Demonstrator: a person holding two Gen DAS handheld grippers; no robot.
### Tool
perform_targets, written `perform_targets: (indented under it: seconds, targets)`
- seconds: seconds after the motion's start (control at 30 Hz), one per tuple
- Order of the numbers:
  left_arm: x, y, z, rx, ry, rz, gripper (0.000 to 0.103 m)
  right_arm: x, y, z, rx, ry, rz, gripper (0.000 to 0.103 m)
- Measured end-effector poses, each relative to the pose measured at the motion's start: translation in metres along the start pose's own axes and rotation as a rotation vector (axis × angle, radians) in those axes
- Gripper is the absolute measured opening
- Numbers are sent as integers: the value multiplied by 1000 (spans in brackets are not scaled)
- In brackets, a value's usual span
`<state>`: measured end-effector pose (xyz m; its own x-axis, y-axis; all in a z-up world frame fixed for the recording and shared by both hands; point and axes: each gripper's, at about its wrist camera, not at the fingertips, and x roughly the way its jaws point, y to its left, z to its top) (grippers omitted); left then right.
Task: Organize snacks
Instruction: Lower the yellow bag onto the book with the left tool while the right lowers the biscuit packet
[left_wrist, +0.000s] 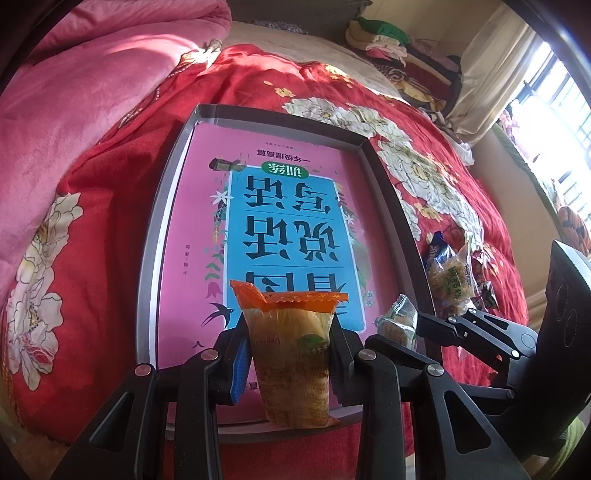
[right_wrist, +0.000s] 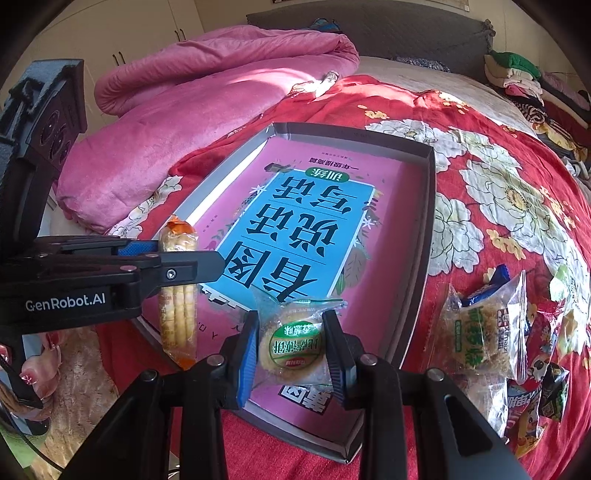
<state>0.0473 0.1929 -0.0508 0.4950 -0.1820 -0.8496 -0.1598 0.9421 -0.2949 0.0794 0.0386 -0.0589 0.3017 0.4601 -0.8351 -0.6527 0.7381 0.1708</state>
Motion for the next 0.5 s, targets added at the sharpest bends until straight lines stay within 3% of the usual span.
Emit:
perform_targets:
  seconds: [0.5]
  targets:
    - [6,6,0,-22,19,3,37,4,0,-4,13,32,7,34]
